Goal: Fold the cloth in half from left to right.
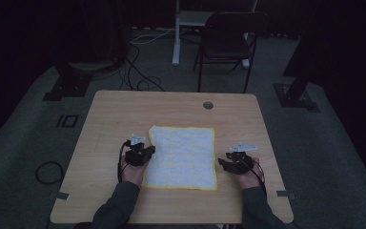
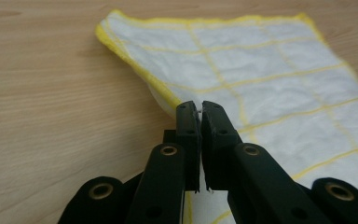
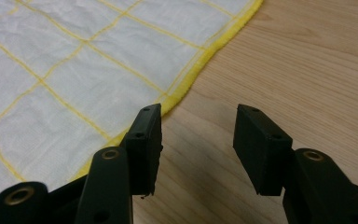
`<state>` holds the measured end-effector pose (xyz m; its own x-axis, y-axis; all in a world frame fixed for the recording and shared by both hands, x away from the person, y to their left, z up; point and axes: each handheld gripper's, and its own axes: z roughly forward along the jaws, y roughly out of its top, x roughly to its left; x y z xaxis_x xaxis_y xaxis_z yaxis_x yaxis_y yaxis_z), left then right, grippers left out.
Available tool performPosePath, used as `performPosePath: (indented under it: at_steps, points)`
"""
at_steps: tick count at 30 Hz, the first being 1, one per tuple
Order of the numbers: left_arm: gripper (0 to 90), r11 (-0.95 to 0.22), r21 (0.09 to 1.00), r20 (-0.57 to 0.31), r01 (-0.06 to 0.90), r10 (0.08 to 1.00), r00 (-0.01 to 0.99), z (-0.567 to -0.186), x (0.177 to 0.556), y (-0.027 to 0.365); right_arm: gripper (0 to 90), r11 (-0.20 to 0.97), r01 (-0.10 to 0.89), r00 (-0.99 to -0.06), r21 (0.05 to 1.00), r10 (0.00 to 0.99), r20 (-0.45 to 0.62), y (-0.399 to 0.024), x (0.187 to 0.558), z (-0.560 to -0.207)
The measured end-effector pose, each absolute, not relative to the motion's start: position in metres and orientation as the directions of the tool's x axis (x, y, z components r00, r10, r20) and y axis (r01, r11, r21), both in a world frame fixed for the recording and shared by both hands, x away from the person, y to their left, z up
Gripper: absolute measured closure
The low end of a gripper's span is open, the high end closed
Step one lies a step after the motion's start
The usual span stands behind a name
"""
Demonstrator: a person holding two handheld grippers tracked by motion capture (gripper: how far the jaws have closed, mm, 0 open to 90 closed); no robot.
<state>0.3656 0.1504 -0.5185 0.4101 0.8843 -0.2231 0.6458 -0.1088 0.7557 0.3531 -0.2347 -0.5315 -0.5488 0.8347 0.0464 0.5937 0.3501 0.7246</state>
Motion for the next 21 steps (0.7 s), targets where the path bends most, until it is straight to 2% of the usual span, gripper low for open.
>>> performPosePath:
  at_steps: [21]
  points:
    - [87.0,-0.086,0.799,-0.286,0.595,0.816,0.502,-0.485,0.370,0.121,52.0,0.339,0.608,-0.534,0.718,0.844,0.053,-0.241,0.352,-0.536]
